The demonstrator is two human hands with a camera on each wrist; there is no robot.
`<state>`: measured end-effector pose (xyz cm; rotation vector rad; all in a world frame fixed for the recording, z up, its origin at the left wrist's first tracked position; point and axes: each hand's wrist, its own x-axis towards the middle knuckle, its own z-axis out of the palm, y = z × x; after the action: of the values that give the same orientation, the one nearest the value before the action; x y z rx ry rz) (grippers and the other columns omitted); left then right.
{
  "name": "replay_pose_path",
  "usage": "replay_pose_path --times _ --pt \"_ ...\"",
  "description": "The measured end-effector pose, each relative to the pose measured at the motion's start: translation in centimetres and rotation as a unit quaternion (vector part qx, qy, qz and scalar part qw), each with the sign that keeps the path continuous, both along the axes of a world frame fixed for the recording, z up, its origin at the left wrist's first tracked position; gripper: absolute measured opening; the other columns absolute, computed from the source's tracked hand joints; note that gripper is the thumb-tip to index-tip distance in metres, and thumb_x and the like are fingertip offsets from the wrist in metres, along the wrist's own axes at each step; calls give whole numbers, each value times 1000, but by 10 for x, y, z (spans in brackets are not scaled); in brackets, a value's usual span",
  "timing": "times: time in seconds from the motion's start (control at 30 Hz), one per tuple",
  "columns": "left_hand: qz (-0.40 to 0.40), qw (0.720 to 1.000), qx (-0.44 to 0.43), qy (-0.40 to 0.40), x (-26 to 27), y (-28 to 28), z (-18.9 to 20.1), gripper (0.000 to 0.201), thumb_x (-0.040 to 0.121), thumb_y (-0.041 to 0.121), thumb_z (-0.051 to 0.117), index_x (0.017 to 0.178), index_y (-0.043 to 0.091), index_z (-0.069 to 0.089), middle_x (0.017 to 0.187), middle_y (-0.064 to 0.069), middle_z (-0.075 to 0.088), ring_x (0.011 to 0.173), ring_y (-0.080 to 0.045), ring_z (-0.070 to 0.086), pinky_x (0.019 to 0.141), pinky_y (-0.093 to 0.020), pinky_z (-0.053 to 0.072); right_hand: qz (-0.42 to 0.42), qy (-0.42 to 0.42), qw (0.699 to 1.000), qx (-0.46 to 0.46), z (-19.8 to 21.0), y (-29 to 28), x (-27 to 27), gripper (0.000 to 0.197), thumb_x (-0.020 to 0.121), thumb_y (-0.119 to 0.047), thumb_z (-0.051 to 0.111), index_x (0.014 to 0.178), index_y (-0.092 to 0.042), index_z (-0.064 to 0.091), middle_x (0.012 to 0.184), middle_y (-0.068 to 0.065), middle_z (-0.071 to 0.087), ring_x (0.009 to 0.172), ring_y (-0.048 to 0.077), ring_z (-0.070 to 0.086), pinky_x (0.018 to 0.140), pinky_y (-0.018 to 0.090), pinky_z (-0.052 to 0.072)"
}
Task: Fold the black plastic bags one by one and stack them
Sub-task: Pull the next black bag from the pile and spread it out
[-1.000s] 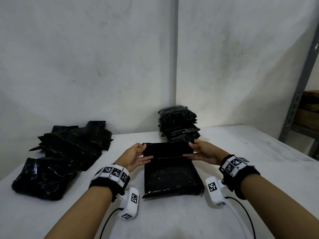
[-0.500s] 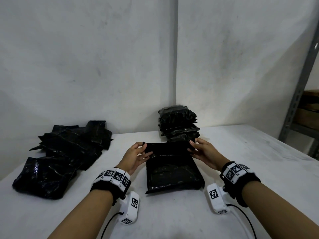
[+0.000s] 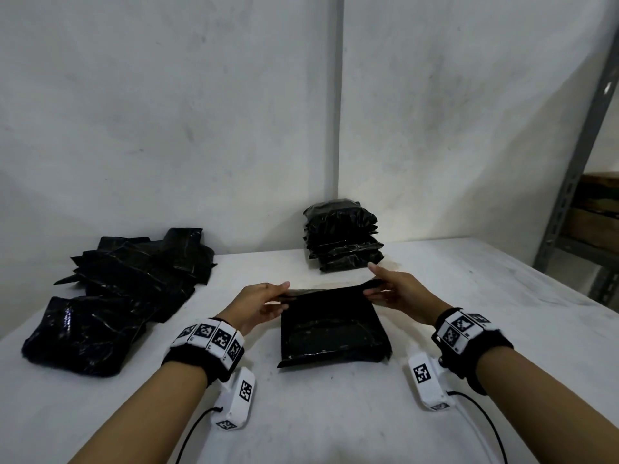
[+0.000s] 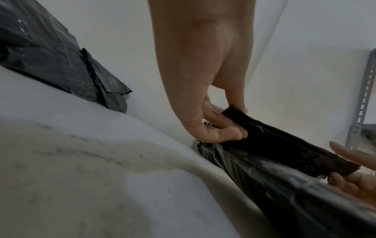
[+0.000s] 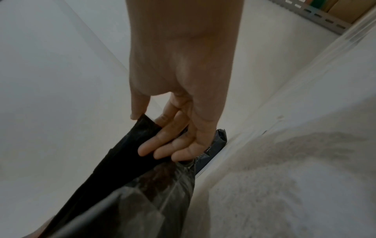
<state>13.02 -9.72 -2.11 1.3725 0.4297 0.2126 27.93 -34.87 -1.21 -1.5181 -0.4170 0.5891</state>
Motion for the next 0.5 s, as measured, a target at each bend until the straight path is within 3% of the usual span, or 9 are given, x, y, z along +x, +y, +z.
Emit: replay_pose_path --times 0.1,0.17,0.3,0.43,0.5 --pt "-13 1000 -26 9 -5 2 -2 9 88 4 64 97 1 61 89 -9 66 75 -16 66 61 -17 55 27 -22 998 -51 0 -5 -3 28 87 -35 67 96 -8 71 99 11 71 79 14 65 66 20 48" --pt "-9 998 -60 24 -7 2 -2 15 85 -4 64 99 -4 61 93 -12 67 76 -17 68 60 -19 56 49 -13 997 -53 -2 -7 -3 23 88 -24 68 104 -7 72 101 7 71 80 12 65 68 19 52" --pt "-9 994 -76 79 -10 -3 -2 12 84 -4 65 95 -2 62 90 -11 68 75 -16 68 60 -21 58 57 11 997 -42 -4 -11 -3 24 89 -9 66 112 -8 63 99 7 70 86 15 69 85 26 55" --pt "-14 995 -41 92 -9 -8 -1 10 86 -3 64 94 3 63 90 -7 67 82 -14 64 59 -17 57 44 32 997 -51 -6 -12 -4 29 90 -4 64 117 -8 54 92 6 66 74 13 66 72 23 56" --pt "-19 994 -34 102 -8 -9 -3 9 85 -3 65 90 5 62 89 -6 66 82 -13 63 57 -16 55 43 40 997 -48 -7 -12 -5 35 90 -2 62 123 -5 51 93 9 65 74 14 64 71 22 57"
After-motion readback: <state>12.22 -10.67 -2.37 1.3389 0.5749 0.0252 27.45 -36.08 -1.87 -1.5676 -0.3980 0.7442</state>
